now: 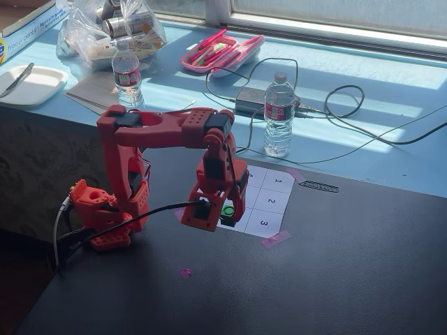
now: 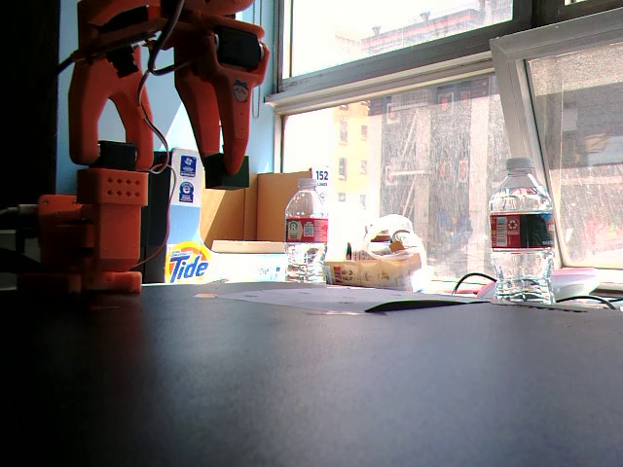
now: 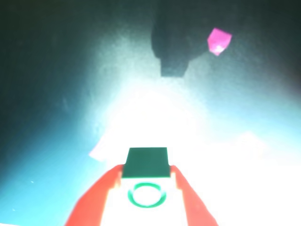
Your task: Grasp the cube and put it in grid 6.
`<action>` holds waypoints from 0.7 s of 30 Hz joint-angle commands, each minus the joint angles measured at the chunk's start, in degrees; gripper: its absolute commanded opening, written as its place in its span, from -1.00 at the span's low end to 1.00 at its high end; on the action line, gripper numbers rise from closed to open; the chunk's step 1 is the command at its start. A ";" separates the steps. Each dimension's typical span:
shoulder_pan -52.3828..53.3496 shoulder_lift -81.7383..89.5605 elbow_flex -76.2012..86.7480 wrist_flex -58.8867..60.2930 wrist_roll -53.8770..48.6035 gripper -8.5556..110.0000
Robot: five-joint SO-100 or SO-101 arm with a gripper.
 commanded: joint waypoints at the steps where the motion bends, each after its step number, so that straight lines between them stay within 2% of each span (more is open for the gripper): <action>1: -4.75 -0.53 -3.87 0.97 1.05 -0.86; 12: -18.28 -6.59 -3.52 -0.70 1.49 -0.86; 21: -22.76 -12.04 3.96 -10.02 1.85 -0.86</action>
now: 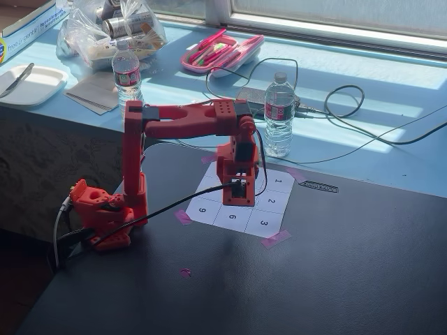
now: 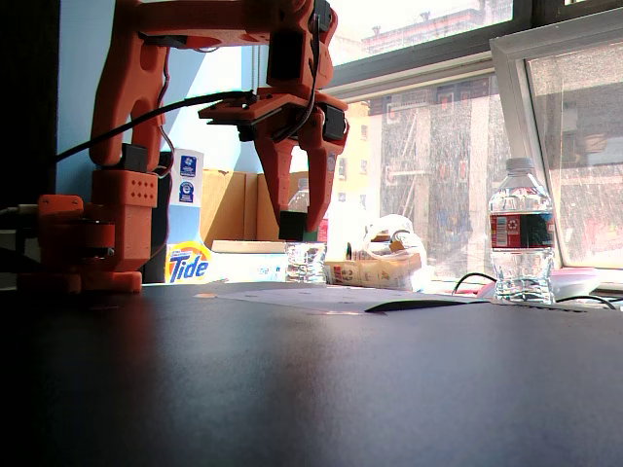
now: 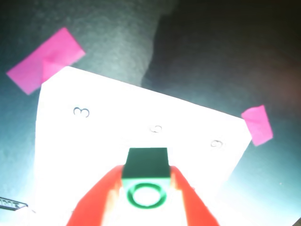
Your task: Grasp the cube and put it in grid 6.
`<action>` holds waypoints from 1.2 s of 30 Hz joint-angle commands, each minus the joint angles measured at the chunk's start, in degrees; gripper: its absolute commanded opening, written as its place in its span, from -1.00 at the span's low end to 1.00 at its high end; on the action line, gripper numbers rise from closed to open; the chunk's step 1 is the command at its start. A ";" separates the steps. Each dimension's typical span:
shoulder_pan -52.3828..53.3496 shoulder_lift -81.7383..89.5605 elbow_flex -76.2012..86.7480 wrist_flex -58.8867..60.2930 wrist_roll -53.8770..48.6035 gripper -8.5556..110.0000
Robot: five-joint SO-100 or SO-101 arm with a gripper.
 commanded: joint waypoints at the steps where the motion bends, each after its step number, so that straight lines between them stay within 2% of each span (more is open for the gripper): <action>1: -1.14 -0.79 1.85 -3.60 0.26 -0.86; 18: -2.46 -4.04 5.80 -8.17 -0.53 -0.85; 31: -2.20 -3.52 6.68 -5.36 -3.96 -0.43; 36: -2.11 -2.37 6.15 -4.57 -4.13 -0.40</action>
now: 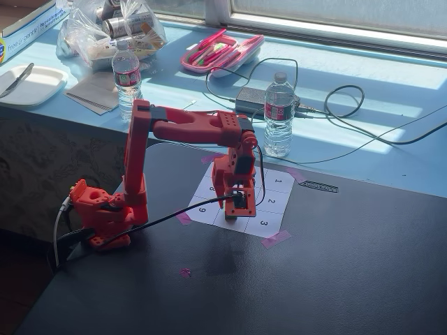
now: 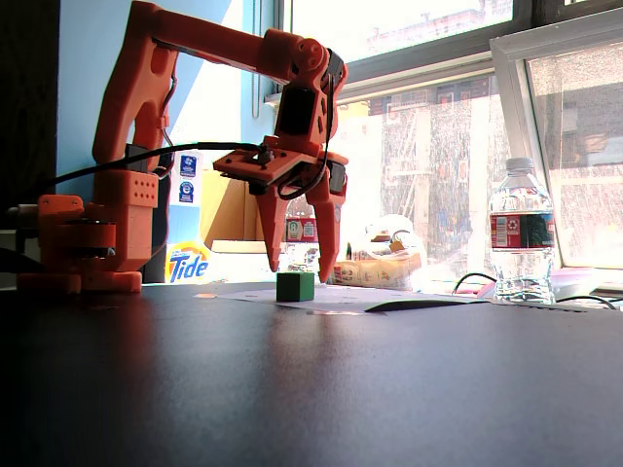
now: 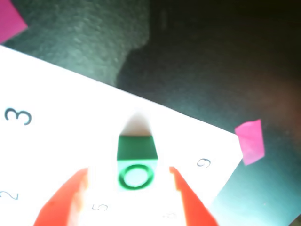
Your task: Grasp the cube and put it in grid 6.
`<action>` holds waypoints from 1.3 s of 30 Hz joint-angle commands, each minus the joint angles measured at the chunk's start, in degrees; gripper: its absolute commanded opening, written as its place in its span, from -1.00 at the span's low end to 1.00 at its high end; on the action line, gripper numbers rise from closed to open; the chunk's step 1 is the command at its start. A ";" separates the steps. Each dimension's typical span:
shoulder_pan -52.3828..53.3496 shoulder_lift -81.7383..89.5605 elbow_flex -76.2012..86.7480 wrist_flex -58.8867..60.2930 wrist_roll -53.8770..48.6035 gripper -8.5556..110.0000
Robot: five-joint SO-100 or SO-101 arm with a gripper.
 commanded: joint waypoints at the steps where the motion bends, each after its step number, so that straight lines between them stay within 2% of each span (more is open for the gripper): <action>1: 0.79 2.81 -1.49 1.14 -0.70 -0.40; 8: 3.25 3.43 -22.50 16.88 -1.41 -0.35; 13: 10.90 6.24 -34.54 23.29 -3.78 -0.56; 16: 16.70 9.58 -35.24 24.08 -5.71 -0.83; 21: 28.65 14.59 -33.40 23.29 -11.87 -0.85; 24: 35.86 19.86 -27.95 18.28 -15.56 -0.85; 28: 41.13 31.20 -11.87 7.03 -18.81 -0.86; 33: 41.84 46.85 11.95 -6.68 -19.86 -0.86; 39: 39.73 59.15 34.19 -15.29 -19.86 -0.86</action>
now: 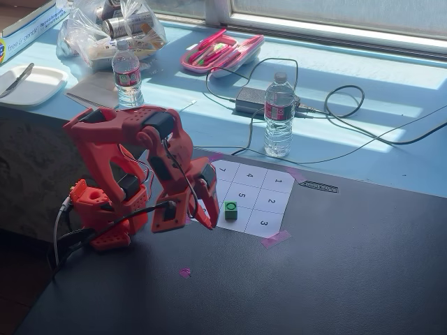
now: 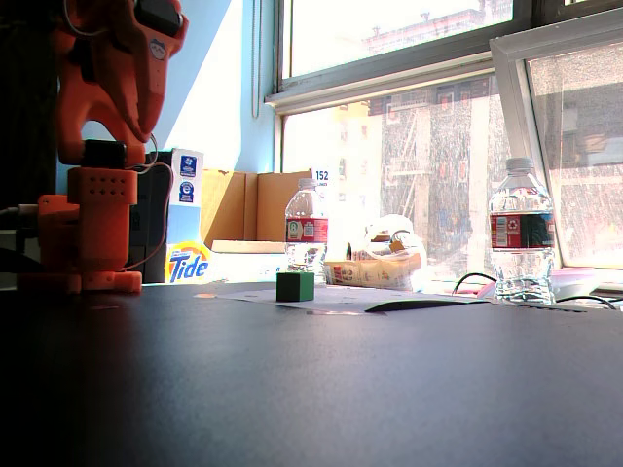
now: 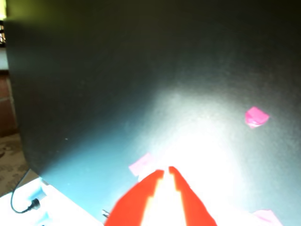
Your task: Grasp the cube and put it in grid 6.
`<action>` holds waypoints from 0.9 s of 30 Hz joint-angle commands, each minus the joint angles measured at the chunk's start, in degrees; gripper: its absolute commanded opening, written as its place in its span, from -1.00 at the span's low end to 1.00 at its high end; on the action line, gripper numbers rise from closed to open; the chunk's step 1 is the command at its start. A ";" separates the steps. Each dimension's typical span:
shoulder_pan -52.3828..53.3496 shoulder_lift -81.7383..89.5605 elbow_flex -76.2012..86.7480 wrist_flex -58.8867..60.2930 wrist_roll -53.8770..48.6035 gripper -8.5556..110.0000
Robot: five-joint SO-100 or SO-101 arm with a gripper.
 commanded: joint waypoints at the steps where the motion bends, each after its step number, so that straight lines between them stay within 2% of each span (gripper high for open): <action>1: -0.88 5.89 9.84 -4.48 -0.62 -0.86; 13: -1.93 18.72 38.32 -13.27 -0.26 -0.86; 27: -2.81 30.59 49.22 -10.81 -0.35 -0.86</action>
